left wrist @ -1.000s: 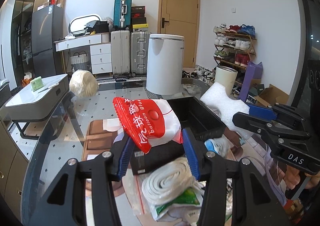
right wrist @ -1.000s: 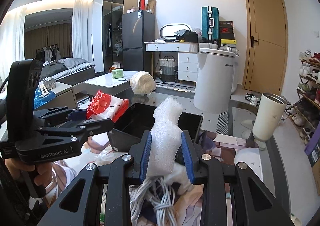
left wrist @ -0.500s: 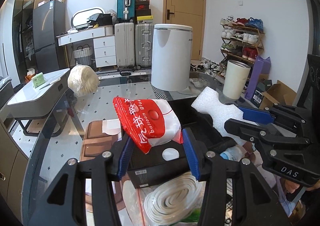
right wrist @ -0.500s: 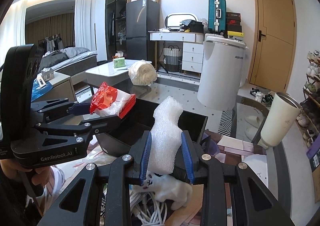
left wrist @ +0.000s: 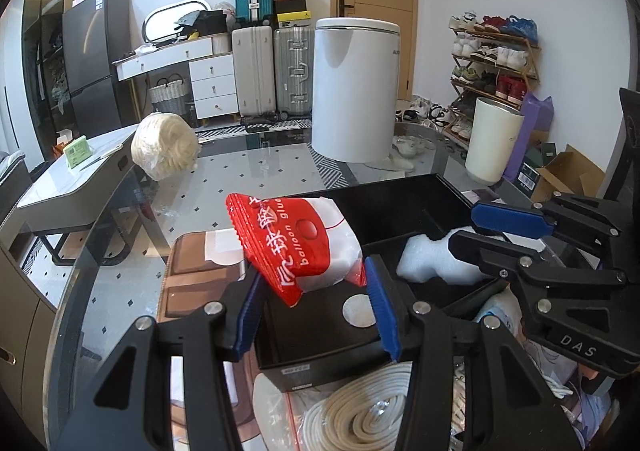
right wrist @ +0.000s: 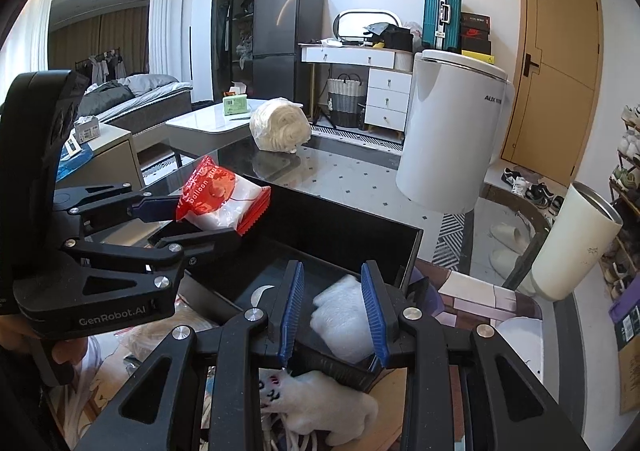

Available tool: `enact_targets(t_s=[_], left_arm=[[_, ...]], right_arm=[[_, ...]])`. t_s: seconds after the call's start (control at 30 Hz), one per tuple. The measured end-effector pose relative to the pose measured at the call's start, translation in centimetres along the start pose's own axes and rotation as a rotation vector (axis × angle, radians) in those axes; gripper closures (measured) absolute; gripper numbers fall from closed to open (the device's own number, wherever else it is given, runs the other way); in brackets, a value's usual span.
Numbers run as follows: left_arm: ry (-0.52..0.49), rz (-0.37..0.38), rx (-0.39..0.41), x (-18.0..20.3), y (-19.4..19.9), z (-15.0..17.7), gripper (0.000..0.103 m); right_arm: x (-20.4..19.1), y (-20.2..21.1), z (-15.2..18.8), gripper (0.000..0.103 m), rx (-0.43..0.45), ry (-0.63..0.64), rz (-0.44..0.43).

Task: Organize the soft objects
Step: 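Carry both items over the black box and open both tools to drop them, then withdraw both tools from the box back toward the pile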

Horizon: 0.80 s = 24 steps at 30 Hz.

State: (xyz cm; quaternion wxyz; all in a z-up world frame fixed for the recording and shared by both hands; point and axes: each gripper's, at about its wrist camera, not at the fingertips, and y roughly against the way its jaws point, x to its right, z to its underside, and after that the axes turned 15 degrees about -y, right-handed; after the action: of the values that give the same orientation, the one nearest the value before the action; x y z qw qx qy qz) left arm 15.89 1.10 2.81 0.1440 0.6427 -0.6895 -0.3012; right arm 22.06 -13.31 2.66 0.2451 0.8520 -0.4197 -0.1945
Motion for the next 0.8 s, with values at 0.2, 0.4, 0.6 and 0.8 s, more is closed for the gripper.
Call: enact_targets(t_s=[0.2,0.4,0.6,0.8], left_arm=[[0.007,0.027,0.004,0.1,0.0,-0.1,0.044],[0.001,0.031,0.041,0.6,1.6,-0.1,0.017],[0.037,0.004,0.083,0.8,4.0,1.2,0.000],[0.053,-0.035,0.080,1.6,5.4,2.8,0.000]], right_arm=[[-0.1,0.9,-0.1,0.070,0.024,0.010,0.008],[0.5,3.2,0.3,0.049,0.052,-0.019,0.018],[1.3,6.0,1.8,0.013,0.080,-0.085,0.028],[1.2,7.9,3.7,0.001,0.095,-0.139,0.028]])
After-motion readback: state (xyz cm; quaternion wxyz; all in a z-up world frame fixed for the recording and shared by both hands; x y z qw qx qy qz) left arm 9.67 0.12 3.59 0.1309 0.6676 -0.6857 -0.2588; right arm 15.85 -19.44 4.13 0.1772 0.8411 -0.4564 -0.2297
